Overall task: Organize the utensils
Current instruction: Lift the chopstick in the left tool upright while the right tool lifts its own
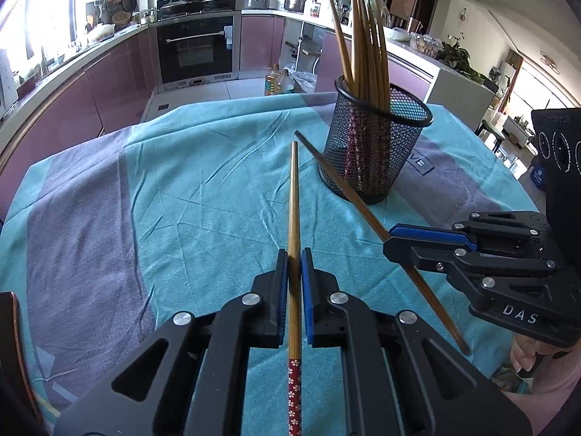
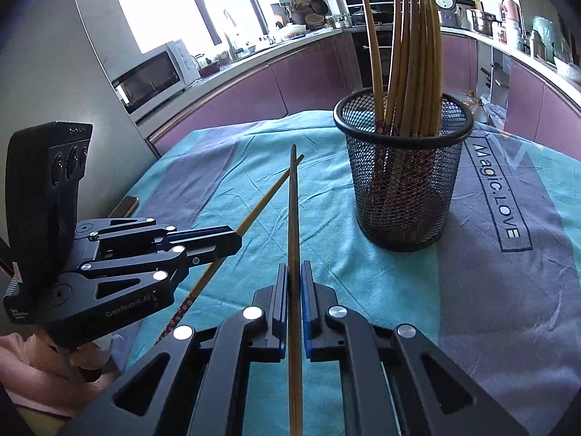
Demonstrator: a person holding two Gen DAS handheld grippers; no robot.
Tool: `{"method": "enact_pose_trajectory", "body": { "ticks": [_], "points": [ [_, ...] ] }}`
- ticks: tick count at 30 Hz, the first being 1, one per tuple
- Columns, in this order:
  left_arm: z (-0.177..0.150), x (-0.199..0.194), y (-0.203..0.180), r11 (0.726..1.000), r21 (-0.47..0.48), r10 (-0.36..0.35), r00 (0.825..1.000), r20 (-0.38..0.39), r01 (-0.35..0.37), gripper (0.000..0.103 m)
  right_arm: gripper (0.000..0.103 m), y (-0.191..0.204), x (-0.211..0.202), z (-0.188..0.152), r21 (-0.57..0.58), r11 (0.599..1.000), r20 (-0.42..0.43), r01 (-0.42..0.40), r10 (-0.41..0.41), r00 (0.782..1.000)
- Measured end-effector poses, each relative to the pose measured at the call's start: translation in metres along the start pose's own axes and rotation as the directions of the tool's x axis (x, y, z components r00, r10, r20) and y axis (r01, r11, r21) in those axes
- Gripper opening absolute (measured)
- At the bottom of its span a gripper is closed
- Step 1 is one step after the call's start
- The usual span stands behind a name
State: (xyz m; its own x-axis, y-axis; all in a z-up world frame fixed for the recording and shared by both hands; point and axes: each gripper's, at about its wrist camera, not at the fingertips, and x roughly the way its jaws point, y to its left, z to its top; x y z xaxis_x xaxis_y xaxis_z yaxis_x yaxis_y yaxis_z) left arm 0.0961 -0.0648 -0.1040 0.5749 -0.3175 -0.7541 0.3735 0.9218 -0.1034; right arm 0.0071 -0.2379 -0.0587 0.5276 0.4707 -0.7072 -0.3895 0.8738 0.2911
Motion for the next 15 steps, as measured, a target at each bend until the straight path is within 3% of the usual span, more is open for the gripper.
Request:
{"method": "enact_pose_trajectory", "body": {
  "ticks": [15],
  "points": [
    [0.006,-0.034,0.001,0.999,0.004,-0.04,0.997,0.062,0.04,0.008,0.006,-0.003,-0.027,0.008,0.003,0.999,0.069,-0.041,0.04,0.997]
  ]
}}
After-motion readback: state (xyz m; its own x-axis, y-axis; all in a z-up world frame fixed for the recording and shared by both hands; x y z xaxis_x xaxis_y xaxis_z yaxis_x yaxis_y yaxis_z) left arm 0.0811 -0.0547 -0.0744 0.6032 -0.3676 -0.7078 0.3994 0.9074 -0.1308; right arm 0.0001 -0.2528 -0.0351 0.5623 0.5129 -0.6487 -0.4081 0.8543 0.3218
